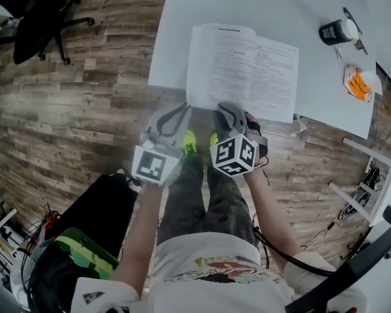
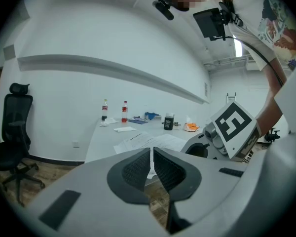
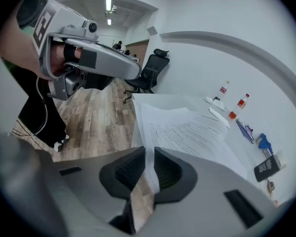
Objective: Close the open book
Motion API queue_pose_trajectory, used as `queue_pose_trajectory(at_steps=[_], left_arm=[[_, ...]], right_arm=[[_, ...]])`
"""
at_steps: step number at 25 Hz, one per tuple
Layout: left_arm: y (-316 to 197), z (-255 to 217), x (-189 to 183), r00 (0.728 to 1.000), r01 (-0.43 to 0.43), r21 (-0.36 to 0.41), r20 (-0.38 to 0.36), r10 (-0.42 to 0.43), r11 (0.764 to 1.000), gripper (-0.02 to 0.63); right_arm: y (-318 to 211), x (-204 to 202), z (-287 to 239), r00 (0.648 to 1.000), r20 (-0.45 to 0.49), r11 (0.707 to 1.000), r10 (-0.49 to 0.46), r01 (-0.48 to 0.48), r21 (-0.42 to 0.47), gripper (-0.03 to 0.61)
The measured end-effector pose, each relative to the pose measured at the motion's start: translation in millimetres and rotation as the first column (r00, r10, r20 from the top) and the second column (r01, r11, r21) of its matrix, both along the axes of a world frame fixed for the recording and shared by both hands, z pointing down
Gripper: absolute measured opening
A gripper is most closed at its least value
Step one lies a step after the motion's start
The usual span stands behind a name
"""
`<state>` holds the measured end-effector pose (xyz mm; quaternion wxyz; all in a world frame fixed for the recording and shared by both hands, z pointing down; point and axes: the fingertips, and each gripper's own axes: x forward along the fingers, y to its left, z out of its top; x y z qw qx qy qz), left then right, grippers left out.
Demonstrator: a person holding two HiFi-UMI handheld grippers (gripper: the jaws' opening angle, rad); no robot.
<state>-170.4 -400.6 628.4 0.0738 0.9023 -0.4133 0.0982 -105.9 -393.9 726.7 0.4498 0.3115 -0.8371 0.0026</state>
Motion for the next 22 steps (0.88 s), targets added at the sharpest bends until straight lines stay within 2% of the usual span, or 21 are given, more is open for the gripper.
queue_pose_trajectory(at_steps=[6, 13, 22], left_arm=[[7, -18, -1, 1.000, -0.009, 0.007, 0.029, 0.009, 1.000, 0.014], [13, -55, 12, 0.998, -0.040, 0.032, 0.042, 0.039, 0.999, 0.014], [20, -99, 25, 0.999, -0.043, 0.030, -0.004, 0.043, 0.999, 0.014]], right_arm=[[1, 4, -23, 0.995, 0.085, 0.998, 0.051, -0.053, 0.015, 0.041], [5, 15, -44, 0.991, 0.115, 0.998, 0.070, -0.069, -0.014, 0.037], [8, 31, -66, 0.961, 0.212, 0.983, 0.179, -0.166, -0.076, 0.034]])
